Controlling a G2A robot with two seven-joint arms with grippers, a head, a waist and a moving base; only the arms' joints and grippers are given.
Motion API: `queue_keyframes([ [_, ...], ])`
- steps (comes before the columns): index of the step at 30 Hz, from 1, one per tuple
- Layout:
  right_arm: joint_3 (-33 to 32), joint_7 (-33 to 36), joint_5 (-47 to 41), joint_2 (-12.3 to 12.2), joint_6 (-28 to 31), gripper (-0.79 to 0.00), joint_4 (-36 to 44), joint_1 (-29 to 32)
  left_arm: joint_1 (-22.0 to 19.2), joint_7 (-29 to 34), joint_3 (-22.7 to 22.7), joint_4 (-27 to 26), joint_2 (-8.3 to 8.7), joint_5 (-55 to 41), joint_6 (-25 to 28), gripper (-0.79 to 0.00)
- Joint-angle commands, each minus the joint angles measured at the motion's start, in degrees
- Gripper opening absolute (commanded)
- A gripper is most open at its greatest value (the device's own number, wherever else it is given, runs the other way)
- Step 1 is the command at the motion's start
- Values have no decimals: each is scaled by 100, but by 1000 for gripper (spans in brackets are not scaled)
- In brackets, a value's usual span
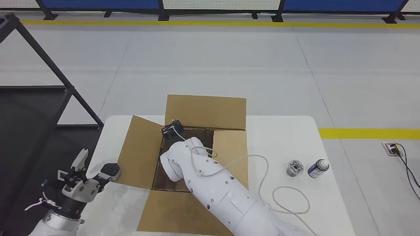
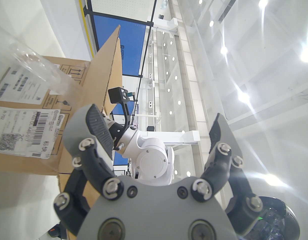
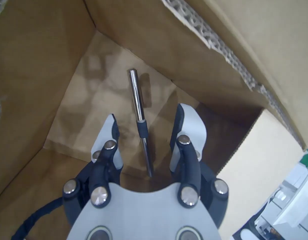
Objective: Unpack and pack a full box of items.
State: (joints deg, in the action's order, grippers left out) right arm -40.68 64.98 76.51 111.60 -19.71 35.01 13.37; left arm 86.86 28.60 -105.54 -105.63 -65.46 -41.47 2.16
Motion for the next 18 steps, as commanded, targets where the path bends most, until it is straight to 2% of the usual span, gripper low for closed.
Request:
queue_keyframes([
  [1, -96, 208, 153, -82, -94, -34, 193, 95, 0, 0, 0, 0, 0, 0, 0, 0],
  [2, -149, 320, 240, -127, -130, 0, 319, 157, 0, 0, 0, 0, 0, 0, 0, 0],
  [7, -338, 856, 870, -346, -255, 0, 1142, 571, 0, 0, 0, 0, 0, 0, 0, 0],
  [18, -516, 1854, 2824, -695, -105, 0, 3719, 1921, 0, 0, 0, 0, 0, 0, 0, 0],
])
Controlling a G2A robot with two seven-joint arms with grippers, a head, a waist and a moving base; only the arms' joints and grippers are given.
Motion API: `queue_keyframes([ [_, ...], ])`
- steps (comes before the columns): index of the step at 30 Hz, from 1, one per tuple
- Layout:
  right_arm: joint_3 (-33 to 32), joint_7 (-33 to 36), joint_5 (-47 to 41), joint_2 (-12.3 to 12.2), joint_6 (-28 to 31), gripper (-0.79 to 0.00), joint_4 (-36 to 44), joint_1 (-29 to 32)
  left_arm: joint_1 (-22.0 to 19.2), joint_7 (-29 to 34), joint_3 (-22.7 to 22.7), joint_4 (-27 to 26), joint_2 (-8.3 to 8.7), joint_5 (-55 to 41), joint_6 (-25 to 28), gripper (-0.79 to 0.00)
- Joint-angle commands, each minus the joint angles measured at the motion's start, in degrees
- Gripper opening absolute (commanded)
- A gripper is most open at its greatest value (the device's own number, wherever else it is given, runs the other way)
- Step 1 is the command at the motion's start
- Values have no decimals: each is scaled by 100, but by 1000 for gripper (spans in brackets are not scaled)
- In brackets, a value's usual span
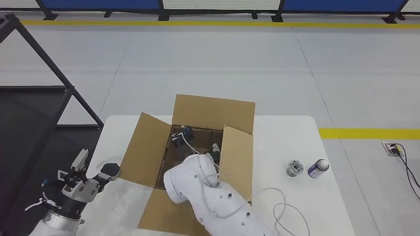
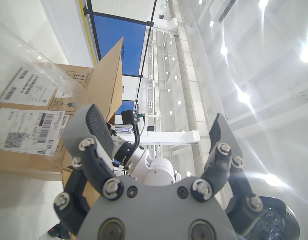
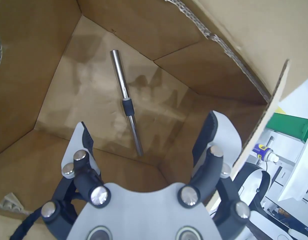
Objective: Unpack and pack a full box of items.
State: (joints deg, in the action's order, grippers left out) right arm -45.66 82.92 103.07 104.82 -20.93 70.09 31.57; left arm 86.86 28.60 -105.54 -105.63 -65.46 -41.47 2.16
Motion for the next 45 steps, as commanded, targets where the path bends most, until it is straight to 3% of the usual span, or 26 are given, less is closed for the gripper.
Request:
queue_keyframes([
  [1, -46, 101, 332, -37, 58, 0, 423, 224, 0, 0, 0, 0, 0, 0, 0, 0],
  [12, -495, -10, 1879, -140, -53, 0, 2317, 1502, 0, 0, 0, 0, 0, 0, 0, 0],
  [22, -1120, -591, 2195, -161, -446, 0, 3560, 2569, 0, 0, 0, 0, 0, 0, 0, 0],
  [31, -1903, -1517, 1191, -177, -630, 0, 4012, 3405, 0, 0, 0, 0, 0, 0, 0, 0],
  [45, -2800, -3152, -776, -206, -359, 0, 4032, 3904, 0, 0, 0, 0, 0, 0, 0, 0],
])
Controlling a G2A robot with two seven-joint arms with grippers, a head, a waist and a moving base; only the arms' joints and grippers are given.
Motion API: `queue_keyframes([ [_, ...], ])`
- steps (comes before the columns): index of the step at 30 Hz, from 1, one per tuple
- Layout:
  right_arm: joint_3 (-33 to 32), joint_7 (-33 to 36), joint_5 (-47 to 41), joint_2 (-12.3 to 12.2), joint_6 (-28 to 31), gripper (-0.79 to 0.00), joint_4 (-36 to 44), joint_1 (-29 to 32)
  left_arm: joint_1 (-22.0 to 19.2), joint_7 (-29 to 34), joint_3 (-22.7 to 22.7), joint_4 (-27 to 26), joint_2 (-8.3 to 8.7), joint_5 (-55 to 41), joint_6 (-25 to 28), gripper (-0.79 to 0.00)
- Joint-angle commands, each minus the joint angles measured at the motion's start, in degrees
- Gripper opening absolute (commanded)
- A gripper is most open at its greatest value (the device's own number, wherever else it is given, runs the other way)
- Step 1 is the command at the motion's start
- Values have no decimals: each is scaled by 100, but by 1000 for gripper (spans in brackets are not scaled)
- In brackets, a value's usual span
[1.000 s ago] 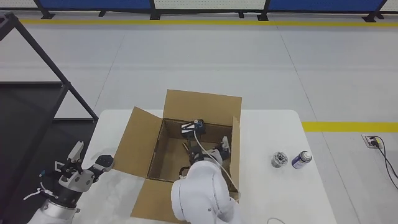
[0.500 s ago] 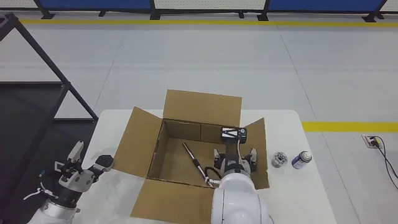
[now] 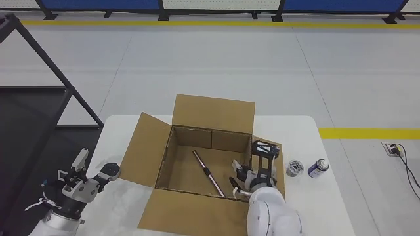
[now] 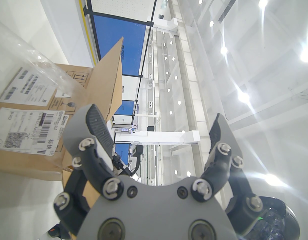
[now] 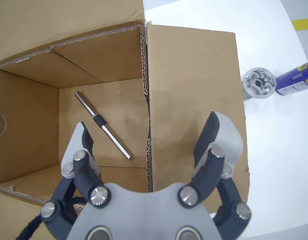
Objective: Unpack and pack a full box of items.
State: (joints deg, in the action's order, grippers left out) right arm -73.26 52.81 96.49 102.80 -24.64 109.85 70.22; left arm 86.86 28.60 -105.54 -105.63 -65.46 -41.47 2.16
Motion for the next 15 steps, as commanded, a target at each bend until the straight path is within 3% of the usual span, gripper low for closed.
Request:
queue_keyframes([
  [1, -82, -295, -213, -6, -6, 0, 131, 106, 0, 0, 0, 0, 0, 0, 0, 0],
  [15, -508, -1245, -185, -194, -899, 0, 1459, 923, 0, 0, 0, 0, 0, 0, 0, 0],
])
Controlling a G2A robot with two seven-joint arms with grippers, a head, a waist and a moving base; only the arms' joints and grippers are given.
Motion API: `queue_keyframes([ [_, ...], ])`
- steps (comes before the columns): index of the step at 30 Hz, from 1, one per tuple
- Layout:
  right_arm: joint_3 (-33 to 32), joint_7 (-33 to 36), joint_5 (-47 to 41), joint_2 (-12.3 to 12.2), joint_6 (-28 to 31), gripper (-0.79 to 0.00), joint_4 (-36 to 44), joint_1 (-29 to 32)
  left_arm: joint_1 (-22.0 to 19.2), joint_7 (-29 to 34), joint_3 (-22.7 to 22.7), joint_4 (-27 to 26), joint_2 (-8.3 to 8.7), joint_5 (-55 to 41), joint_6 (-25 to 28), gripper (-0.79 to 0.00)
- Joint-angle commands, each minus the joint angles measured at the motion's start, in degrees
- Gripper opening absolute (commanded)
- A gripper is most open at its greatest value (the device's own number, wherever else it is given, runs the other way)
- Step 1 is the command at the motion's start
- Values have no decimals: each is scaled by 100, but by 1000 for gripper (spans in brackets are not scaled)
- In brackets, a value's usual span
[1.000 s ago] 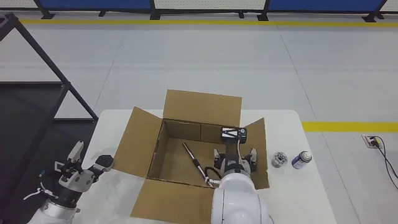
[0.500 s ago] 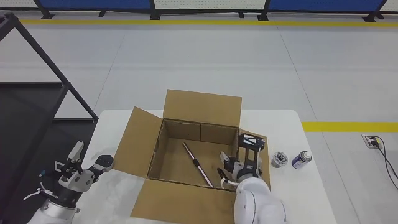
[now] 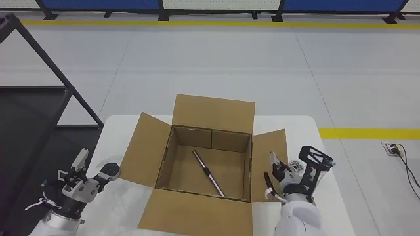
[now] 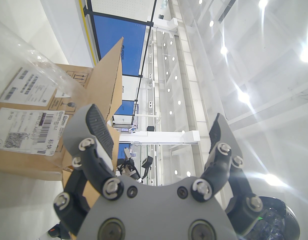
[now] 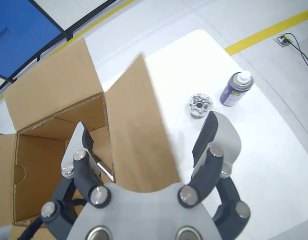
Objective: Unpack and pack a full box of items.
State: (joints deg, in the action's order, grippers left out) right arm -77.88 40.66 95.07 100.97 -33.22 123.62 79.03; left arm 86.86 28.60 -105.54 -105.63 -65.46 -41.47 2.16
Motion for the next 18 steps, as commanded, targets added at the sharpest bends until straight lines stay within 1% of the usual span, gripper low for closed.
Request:
queue_keyframes([
  [1, -119, -70, -114, -24, -109, 0, 181, 95, 0, 0, 0, 0, 0, 0, 0, 0],
  [5, -364, -148, -368, -58, -406, 0, 438, 290, 0, 0, 0, 0, 0, 0, 0, 0],
  [15, -364, -148, -368, -58, -406, 0, 438, 290, 0, 0, 0, 0, 0, 0, 0, 0],
  [18, -418, -313, -547, -62, -384, 0, 404, 299, 0, 0, 0, 0, 0, 0, 0, 0],
])
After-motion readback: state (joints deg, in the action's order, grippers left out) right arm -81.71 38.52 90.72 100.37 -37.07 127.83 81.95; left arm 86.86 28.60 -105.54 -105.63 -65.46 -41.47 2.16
